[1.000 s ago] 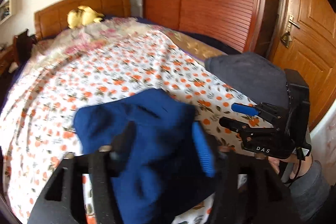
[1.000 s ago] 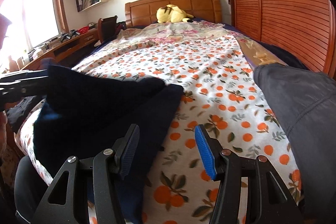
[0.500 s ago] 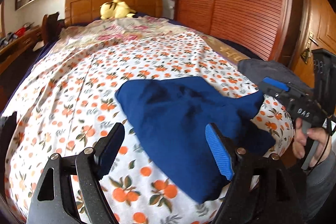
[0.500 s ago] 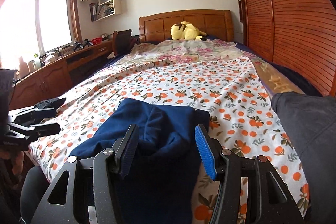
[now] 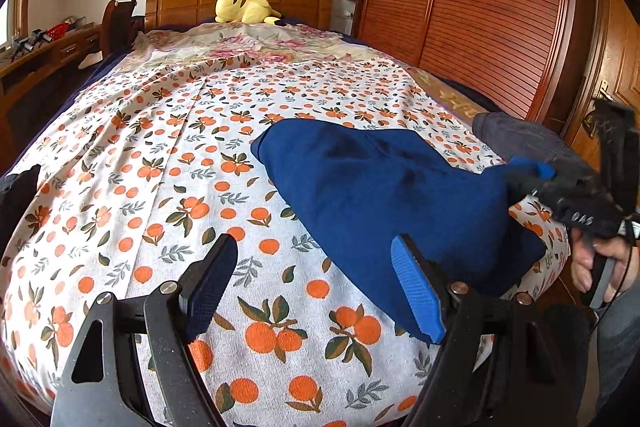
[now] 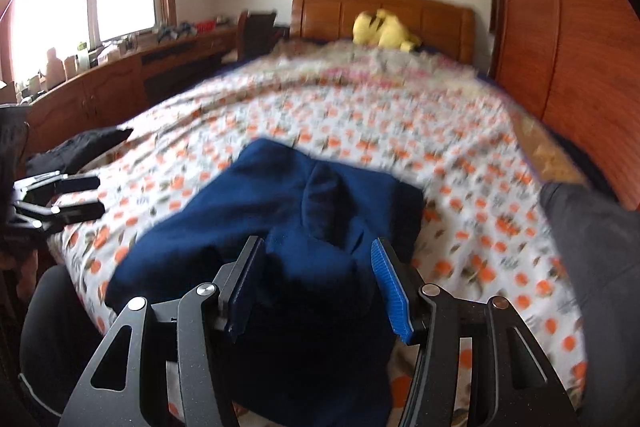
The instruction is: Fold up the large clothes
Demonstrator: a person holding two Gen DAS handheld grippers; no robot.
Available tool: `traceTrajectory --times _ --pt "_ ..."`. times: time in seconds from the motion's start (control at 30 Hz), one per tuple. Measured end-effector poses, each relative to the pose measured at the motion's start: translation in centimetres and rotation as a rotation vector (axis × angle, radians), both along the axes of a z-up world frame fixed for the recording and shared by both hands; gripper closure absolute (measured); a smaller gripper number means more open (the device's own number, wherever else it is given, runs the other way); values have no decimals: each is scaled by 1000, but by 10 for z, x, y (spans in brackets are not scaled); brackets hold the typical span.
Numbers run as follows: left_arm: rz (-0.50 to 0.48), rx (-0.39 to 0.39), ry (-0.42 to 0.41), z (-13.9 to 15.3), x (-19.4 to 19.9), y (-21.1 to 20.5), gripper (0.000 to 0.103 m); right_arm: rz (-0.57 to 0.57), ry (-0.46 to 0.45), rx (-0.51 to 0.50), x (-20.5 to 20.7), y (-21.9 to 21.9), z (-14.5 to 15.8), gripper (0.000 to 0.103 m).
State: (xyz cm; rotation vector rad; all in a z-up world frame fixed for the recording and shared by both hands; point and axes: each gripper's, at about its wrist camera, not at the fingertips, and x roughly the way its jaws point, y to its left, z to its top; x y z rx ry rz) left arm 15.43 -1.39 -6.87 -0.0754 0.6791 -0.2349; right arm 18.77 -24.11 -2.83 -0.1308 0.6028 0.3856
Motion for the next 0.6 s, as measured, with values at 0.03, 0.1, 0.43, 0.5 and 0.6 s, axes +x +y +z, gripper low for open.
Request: traceTrajectory --times 0.03,0.1,0.43,0.5,0.6 --pt "-1 4 -2 -1 -1 1 23 10 35 16 6 -1 -5 46" --pt "-7 7 -7 -2 -3 2 23 19 92 73 16 -6 -14 46" --pt "-43 19 -35 -2 16 1 23 32 -23 133 -8 -23 10 95" --pt "-55 15 -34 -3 25 -2 23 -21 -83 75 -22 -24 23 95" --pt "-80 11 -33 -6 38 -8 23 -59 -91 86 -38 -36 37 95"
